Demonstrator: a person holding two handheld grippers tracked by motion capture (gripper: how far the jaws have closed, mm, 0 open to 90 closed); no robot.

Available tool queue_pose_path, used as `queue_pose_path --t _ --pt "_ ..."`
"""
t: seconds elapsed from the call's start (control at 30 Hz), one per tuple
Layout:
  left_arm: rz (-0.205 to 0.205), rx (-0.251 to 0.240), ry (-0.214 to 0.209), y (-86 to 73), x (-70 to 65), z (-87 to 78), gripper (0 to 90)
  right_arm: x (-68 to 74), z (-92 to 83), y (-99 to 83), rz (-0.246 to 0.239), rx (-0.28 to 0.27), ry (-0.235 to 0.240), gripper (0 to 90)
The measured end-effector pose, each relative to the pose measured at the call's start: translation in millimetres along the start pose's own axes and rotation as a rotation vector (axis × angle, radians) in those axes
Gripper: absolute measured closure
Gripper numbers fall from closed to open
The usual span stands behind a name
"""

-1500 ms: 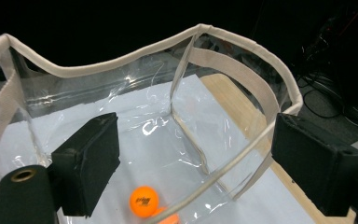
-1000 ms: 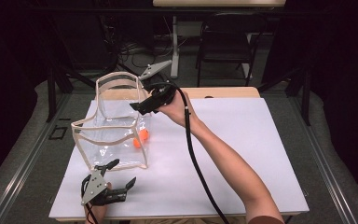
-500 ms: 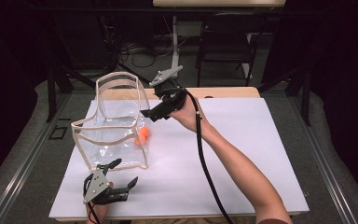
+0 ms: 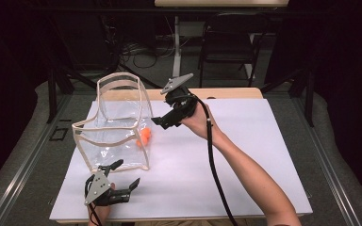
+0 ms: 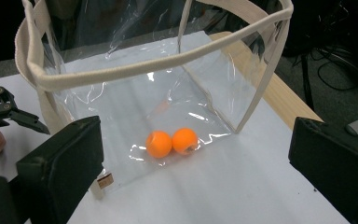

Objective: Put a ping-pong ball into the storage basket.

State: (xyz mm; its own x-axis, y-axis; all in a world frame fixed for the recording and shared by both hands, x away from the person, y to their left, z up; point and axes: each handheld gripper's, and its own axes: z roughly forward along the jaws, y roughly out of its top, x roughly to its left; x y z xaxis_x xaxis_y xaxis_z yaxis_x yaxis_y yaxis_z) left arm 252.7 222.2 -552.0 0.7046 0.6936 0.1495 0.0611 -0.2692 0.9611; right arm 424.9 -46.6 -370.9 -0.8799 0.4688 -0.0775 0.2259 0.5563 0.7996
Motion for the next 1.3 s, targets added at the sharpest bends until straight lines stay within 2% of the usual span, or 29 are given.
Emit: queue_pose_path --t 0.67,1.3 --pt "0.004 -0.005 -0.008 0.0 0.0 -0.2 15.5 7.9 -9.6 -35.2 -0.01 0.036 -0.012 1.9" --pt "0.006 -0.002 -0.006 -0.6 0.5 -1.5 15.5 12.1 -14.7 -70.7 0.008 0.087 0.001 1.1"
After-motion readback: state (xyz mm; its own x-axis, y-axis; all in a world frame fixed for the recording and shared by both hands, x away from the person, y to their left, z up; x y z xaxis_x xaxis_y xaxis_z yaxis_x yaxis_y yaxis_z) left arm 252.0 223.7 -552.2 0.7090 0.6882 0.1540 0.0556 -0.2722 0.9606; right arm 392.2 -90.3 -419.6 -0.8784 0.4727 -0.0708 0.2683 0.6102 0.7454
